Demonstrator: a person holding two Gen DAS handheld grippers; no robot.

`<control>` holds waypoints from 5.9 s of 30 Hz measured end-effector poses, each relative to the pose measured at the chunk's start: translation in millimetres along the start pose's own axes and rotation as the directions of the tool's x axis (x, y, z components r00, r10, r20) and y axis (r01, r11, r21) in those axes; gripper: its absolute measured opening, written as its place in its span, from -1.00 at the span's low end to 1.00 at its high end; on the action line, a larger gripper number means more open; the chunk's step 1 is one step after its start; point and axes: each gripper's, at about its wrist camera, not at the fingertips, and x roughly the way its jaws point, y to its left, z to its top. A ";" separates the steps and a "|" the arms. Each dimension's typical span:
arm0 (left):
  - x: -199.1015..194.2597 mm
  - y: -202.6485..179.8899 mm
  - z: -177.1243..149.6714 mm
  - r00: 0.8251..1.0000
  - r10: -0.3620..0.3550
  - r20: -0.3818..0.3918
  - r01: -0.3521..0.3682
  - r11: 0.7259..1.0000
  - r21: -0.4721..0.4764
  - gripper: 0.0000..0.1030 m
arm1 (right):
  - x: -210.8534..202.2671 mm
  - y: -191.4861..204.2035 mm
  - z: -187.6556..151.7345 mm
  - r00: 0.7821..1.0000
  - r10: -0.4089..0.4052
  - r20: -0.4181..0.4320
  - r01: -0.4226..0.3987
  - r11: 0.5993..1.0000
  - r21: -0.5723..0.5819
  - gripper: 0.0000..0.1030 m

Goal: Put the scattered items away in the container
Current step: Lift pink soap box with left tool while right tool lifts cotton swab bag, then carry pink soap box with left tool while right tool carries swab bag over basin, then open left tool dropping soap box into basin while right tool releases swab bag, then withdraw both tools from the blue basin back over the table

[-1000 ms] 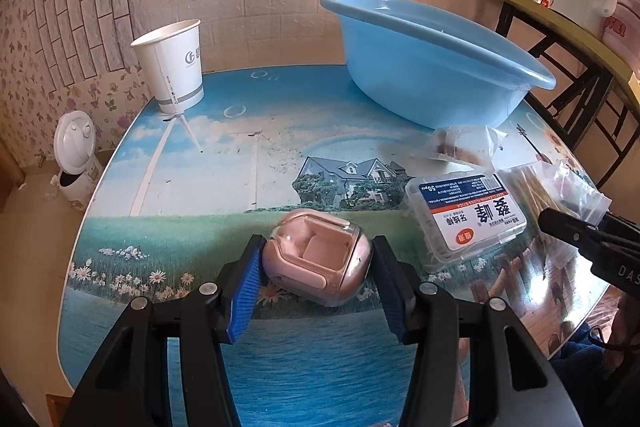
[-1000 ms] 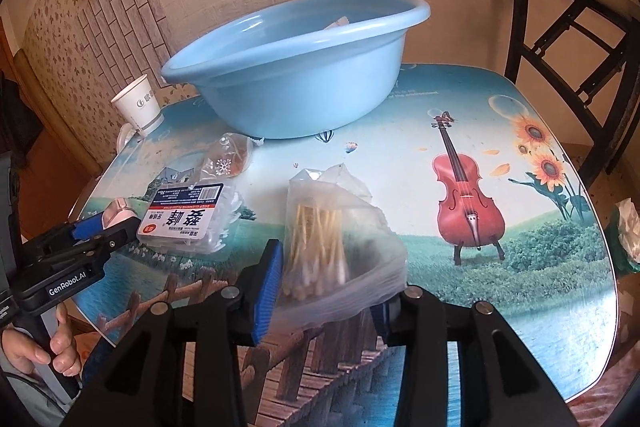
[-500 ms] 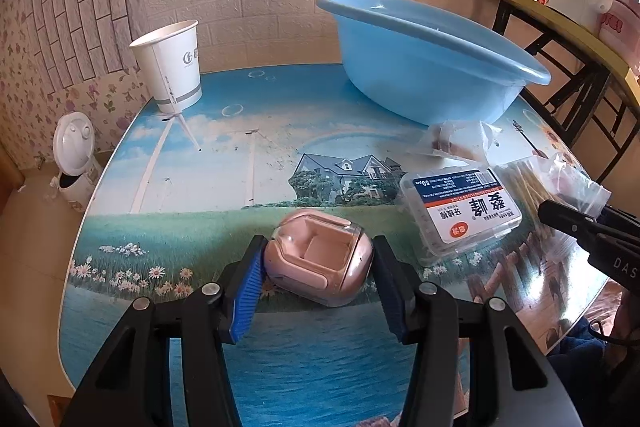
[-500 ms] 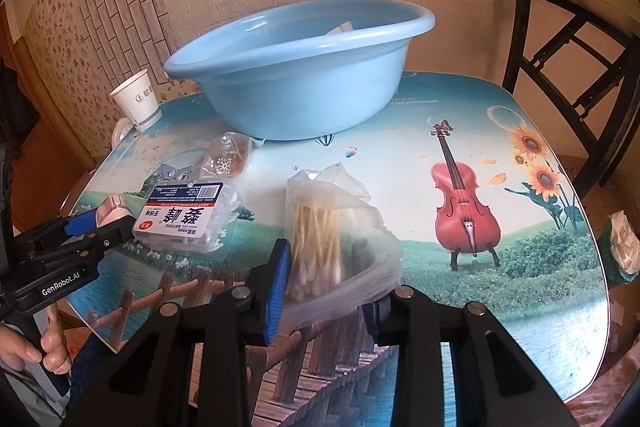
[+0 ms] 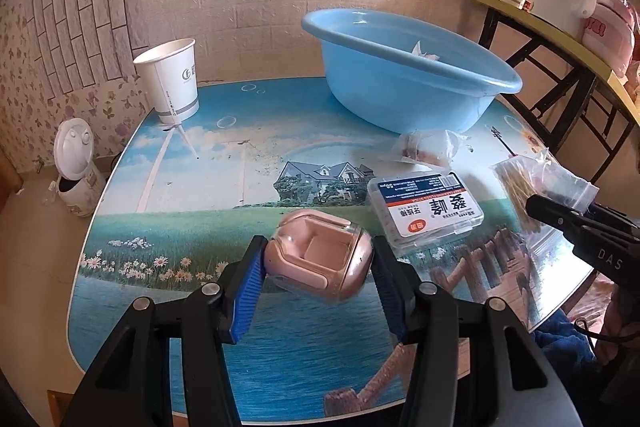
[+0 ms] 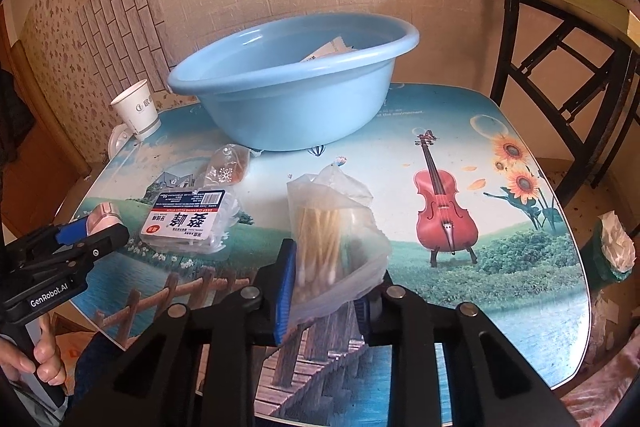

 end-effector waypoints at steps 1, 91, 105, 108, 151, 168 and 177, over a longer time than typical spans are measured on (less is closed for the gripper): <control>-2.1 -1.8 -0.2 1.000 -0.002 0.003 0.002 1.000 0.002 -0.03 | -1.8 0.1 0.1 1.000 -0.001 0.004 0.001 1.000 0.000 -0.48; -39.8 -30.3 65.1 0.983 -0.144 0.114 0.148 0.989 -0.024 -0.04 | -9.7 16.2 20.1 0.977 0.195 -0.081 -0.207 0.962 -0.178 -0.63; -50.4 -47.3 92.1 0.974 -0.168 0.150 0.165 0.986 0.031 -0.03 | -70.6 5.3 66.2 0.965 0.244 0.097 -0.228 0.962 -0.150 -0.63; -46.8 -53.0 99.0 0.972 -0.181 0.149 0.176 0.983 0.044 -0.03 | -71.6 0.6 82.2 0.963 0.237 0.128 -0.220 0.966 -0.133 -0.63; 57.4 -63.2 149.0 0.992 -0.106 0.062 0.099 0.990 0.100 0.16 | 69.5 -18.3 161.8 0.969 0.247 0.011 -0.247 0.969 -0.025 -0.63; 2.6 -40.8 129.6 0.987 -0.062 0.149 0.065 0.998 -0.015 0.90 | 6.6 -4.4 141.9 0.982 0.158 0.100 -0.146 0.982 -0.116 0.28; -33.6 -32.3 104.7 0.979 -0.002 0.205 0.013 0.999 -0.053 0.98 | -27.6 -8.3 109.6 0.976 0.173 0.133 -0.171 0.985 -0.027 0.54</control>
